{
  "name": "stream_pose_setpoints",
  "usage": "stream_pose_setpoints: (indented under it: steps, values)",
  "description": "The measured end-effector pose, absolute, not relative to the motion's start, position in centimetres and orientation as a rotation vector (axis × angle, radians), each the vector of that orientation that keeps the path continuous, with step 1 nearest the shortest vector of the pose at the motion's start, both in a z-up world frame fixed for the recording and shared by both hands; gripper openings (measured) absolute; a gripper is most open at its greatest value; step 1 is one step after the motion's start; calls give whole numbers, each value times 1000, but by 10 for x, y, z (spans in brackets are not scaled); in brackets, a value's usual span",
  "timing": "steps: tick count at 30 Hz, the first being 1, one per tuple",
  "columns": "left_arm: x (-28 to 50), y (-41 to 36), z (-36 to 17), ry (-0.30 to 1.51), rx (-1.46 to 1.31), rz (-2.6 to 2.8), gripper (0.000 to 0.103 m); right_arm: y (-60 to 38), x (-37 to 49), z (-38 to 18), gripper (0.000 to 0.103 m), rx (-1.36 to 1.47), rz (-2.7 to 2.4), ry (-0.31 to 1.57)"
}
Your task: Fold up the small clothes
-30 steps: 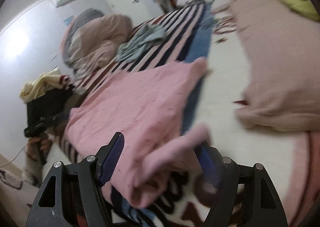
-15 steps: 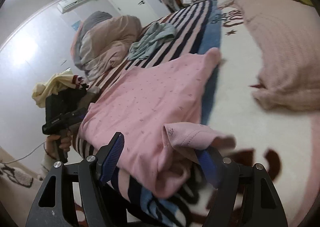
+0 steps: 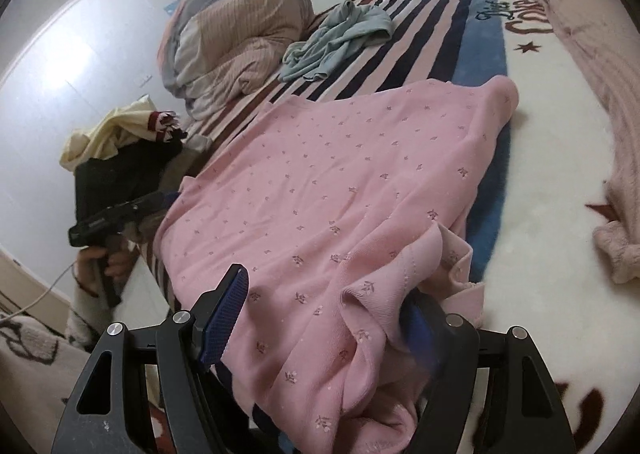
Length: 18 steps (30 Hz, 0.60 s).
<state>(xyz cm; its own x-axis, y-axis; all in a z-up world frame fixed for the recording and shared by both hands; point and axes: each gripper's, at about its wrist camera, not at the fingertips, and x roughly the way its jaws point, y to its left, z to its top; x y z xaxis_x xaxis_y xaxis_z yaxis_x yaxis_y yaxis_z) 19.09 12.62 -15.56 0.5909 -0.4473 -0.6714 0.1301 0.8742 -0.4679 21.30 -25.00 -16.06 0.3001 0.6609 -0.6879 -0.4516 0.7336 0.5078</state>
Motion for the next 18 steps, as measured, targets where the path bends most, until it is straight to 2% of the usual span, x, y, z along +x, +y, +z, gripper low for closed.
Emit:
stream_pose_setpoints:
  steps: [8, 18]
  values:
    - [177, 135, -192, 910, -524, -359, 70, -275, 193, -134, 69, 121, 570, 970]
    - [212, 93, -198, 923, -551, -518, 70, -284, 184, -126, 69, 42, 475, 966]
